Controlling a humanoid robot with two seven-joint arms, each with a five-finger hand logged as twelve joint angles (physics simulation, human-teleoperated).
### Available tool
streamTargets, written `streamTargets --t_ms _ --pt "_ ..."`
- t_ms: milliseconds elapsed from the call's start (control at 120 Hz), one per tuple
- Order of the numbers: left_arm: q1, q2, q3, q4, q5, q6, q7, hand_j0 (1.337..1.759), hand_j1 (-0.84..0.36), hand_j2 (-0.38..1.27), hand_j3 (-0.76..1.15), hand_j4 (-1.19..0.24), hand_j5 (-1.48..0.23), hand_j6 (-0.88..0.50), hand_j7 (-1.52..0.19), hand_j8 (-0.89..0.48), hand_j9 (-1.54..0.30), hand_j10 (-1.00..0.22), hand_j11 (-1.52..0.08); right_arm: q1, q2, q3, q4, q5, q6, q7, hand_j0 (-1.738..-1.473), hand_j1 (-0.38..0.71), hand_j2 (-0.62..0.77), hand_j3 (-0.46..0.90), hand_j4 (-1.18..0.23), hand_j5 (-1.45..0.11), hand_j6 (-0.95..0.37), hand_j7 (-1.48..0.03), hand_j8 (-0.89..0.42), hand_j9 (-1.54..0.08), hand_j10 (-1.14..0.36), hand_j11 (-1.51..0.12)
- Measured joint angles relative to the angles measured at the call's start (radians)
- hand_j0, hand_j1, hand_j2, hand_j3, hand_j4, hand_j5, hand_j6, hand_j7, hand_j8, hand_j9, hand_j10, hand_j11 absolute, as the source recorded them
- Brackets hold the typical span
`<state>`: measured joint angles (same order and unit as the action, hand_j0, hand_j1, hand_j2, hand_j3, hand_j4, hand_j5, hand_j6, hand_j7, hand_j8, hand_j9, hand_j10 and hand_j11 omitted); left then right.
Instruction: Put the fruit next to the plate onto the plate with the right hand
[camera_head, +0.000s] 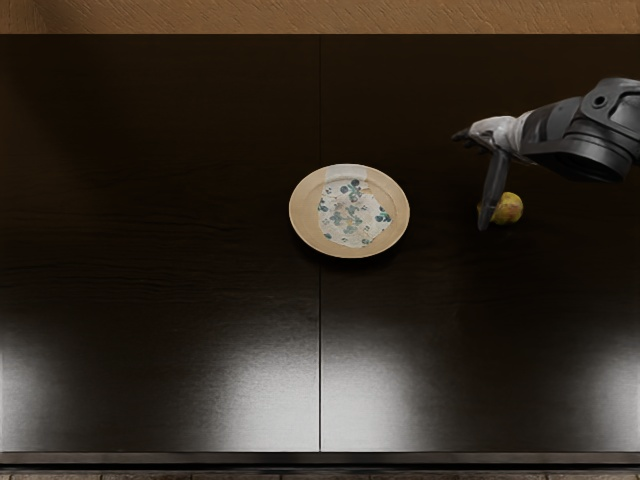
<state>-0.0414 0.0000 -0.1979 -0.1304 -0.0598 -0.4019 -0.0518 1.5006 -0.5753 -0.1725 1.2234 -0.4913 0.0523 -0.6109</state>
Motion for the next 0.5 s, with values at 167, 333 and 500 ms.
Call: streamTargets --t_ms 167,333,500 --pt "0.000 0.000 0.000 0.000 0.000 0.000 0.000 1.658 0.33 0.00 0.00 -0.01 -0.02 -0.01 -0.02 -0.01 -0.02 -0.01 -0.02 -0.003 -0.040 -0.082 0.061 -0.016 -0.130 0.000 -1.658 -0.30 -0.01 0.00 -0.04 -0.05 -0.04 -0.05 -0.04 -0.05 -0.04 -0.05" --pt "0.000 0.000 0.000 0.000 0.000 0.000 0.000 1.658 0.33 0.00 0.00 -0.01 -0.02 -0.01 -0.02 -0.01 -0.02 -0.01 -0.02 -0.010 -0.044 -0.144 0.070 -0.031 -0.242 0.000 -1.658 -0.27 -0.01 0.00 -0.07 -0.08 -0.07 -0.08 -0.07 -0.08 -0.07 -0.08" --pt "0.000 0.000 0.000 0.000 0.000 0.000 0.000 1.658 0.33 0.00 0.00 -0.01 -0.02 -0.01 -0.02 -0.01 -0.02 -0.01 -0.02 -0.026 -0.043 -0.190 0.070 -0.045 -0.310 0.000 -1.658 -0.25 -0.02 0.00 -0.09 -0.11 -0.09 -0.11 -0.09 -0.11 -0.09 -0.11"
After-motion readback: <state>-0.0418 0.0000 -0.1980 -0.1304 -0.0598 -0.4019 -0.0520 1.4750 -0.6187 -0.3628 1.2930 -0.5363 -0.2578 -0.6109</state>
